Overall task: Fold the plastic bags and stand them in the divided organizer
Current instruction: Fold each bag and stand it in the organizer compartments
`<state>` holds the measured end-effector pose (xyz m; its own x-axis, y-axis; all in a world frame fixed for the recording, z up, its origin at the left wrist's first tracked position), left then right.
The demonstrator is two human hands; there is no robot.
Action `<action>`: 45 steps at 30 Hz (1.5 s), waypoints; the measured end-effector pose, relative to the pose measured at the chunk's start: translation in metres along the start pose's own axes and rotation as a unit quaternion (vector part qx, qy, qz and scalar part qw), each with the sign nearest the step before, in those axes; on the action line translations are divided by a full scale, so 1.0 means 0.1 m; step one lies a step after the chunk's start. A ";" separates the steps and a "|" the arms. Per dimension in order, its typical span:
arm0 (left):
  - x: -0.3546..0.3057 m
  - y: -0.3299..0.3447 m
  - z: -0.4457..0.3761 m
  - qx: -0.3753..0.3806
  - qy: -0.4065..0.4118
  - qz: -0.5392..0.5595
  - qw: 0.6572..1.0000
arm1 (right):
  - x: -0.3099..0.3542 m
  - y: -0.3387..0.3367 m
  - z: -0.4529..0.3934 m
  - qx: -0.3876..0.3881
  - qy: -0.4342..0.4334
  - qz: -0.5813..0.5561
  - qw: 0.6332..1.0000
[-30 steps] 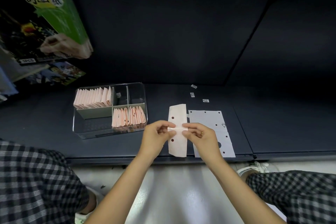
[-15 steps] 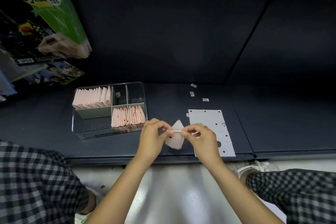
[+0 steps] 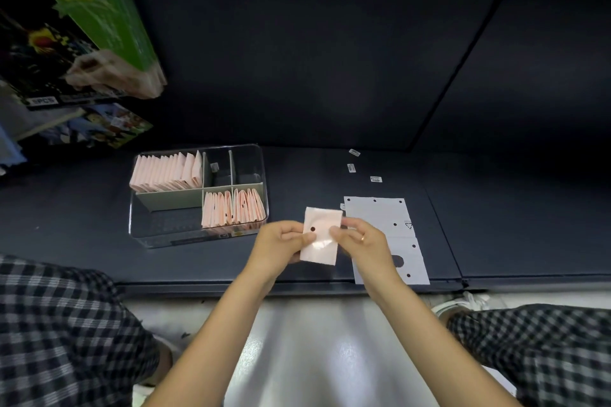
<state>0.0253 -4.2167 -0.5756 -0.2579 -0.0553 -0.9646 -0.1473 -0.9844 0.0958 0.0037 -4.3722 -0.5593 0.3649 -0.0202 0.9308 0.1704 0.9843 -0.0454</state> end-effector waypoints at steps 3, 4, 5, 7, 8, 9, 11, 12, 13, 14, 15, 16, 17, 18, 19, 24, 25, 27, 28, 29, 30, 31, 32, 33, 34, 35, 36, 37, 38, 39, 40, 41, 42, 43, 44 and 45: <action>0.03 -0.10 -0.02 -0.054 -0.006 0.032 0.998 | -0.11 0.15 -0.01 0.018 0.027 0.054 0.998; 0.04 -0.12 -0.03 -0.062 -0.008 0.031 0.998 | -0.13 0.17 -0.03 0.009 0.031 0.060 0.998; 0.06 -0.13 -0.04 -0.066 -0.012 0.028 0.997 | -0.15 0.18 -0.05 -0.003 0.034 0.062 0.997; 0.09 -0.16 -0.08 -0.066 -0.015 0.031 0.997 | -0.17 0.18 -0.09 -0.023 0.045 0.060 0.997; 0.09 -0.18 -0.12 -0.063 -0.010 0.027 0.998 | -0.18 0.19 -0.12 -0.032 0.050 0.057 0.997; 0.09 -0.22 -0.16 -0.063 0.002 0.009 0.998 | -0.19 0.19 -0.15 -0.042 0.054 0.056 0.996; 0.06 -0.38 -0.27 -0.090 0.045 -0.106 0.989 | -0.23 0.18 -0.21 -0.065 0.063 0.055 0.994; 0.05 -0.49 -0.34 -0.111 0.069 -0.199 0.971 | -0.24 0.18 -0.25 -0.074 0.069 0.051 0.994; 0.04 -0.60 -0.40 -0.126 0.086 -0.299 0.942 | -0.26 0.18 -0.28 -0.080 0.074 0.049 0.993; 0.04 -0.69 -0.46 -0.133 0.097 -0.387 0.907 | -0.27 0.18 -0.31 -0.083 0.079 0.050 0.992; 0.04 -0.76 -0.53 -0.130 0.105 -0.455 0.875 | -0.28 0.20 -0.35 -0.085 0.083 0.052 0.992; 0.05 -0.81 -0.61 -0.119 0.114 -0.509 0.845 | -0.29 0.23 -0.38 -0.083 0.086 0.054 0.991; 0.05 -0.84 -0.69 -0.100 0.126 -0.556 0.816 | -0.30 0.26 -0.41 -0.080 0.088 0.056 0.991; 0.06 -0.85 -0.76 -0.073 0.140 -0.597 0.787 | -0.31 0.30 -0.43 -0.075 0.089 0.059 0.991; 0.08 -0.85 -0.83 -0.040 0.155 -0.630 0.760 | -0.31 0.33 -0.46 -0.069 0.088 0.064 0.992; 0.09 -0.87 -1.11 0.081 0.249 -0.686 0.679 | -0.35 0.47 -0.54 -0.050 0.081 0.063 0.994; 0.08 -0.88 -1.15 0.084 0.257 -0.684 0.678 | -0.35 0.48 -0.55 -0.049 0.079 0.062 0.994; 0.11 -0.89 -1.21 0.109 0.259 -0.697 0.660 | -0.37 0.52 -0.58 -0.047 0.079 0.058 0.994; 0.14 -0.88 -1.22 0.130 0.263 -0.710 0.641 | -0.38 0.54 -0.60 -0.046 0.080 0.056 0.994; 0.17 -0.86 -1.23 0.149 0.270 -0.720 0.622 | -0.38 0.56 -0.62 -0.045 0.079 0.055 0.994; 0.18 -0.86 -1.23 0.165 0.277 -0.728 0.605 | -0.37 0.59 -0.64 -0.045 0.077 0.055 0.994; 0.20 -0.86 -1.24 0.182 0.282 -0.737 0.587 | -0.35 0.61 -0.68 -0.047 0.073 0.056 0.995; 0.21 -0.86 -1.24 0.204 0.287 -0.744 0.568 | -0.33 0.63 -0.72 -0.049 0.069 0.056 0.995; 0.23 -0.85 -1.24 0.227 0.291 -0.749 0.550 | -0.31 0.66 -0.77 -0.051 0.065 0.060 0.995; 0.25 -0.85 -1.23 0.246 0.293 -0.751 0.538 | -0.28 0.69 -0.82 -0.053 0.061 0.068 0.994; 0.27 -0.86 -1.23 0.257 0.295 -0.752 0.530 | -0.24 0.73 -0.87 -0.054 0.054 0.082 0.994; 0.27 -0.87 -1.22 0.260 0.297 -0.754 0.526 | -0.20 0.78 -0.92 -0.053 0.042 0.100 0.993; 0.27 -0.89 -1.22 0.257 0.299 -0.755 0.524 | -0.15 0.84 -0.96 -0.052 0.025 0.124 0.991; 0.26 -0.91 -1.22 0.251 0.297 -0.757 0.525 | -0.09 0.90 -1.00 -0.051 0.006 0.154 0.987; 0.25 -0.94 -1.22 0.243 0.295 -0.758 0.529 | -0.04 0.97 -1.03 -0.052 -0.011 0.194 0.980; 0.24 -0.96 -1.22 0.235 0.293 -0.758 0.534 | 0.01 1.05 -1.06 -0.053 -0.029 0.246 0.967; 0.22 -0.98 -1.21 0.227 0.292 -0.759 0.536 | 0.04 1.11 -1.08 -0.055 -0.048 0.307 0.949; 0.21 -1.00 -1.21 0.222 0.291 -0.760 0.537 | 0.08 1.18 -1.09 -0.059 -0.066 0.367 0.926; 0.21 -1.01 -1.20 0.219 0.291 -0.760 0.539 | 0.10 1.24 -1.10 -0.065 -0.078 0.418 0.903; 0.22 -1.01 -1.19 0.217 0.292 -0.758 0.541 | 0.12 1.29 -1.10 -0.071 -0.085 0.459 0.881; 0.22 -1.02 -1.17 0.215 0.294 -0.756 0.544 | 0.13 1.34 -1.10 -0.076 -0.088 0.494 0.862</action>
<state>0.1467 -4.1371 -0.6357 0.7998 0.5949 0.0803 -0.0079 0.1441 -0.9895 0.1319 -4.2597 -0.5936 0.2577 0.8544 0.4512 -0.0209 0.4718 -0.8815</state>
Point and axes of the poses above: each hand's wrist, its own z-axis away from the middle knuckle, its own y-axis out of the palm, x = y × z, the point moved 7 cm from there along -z, towards the middle knuckle, and after that the axes turned 6 degrees about y, right-handed, at the moved point
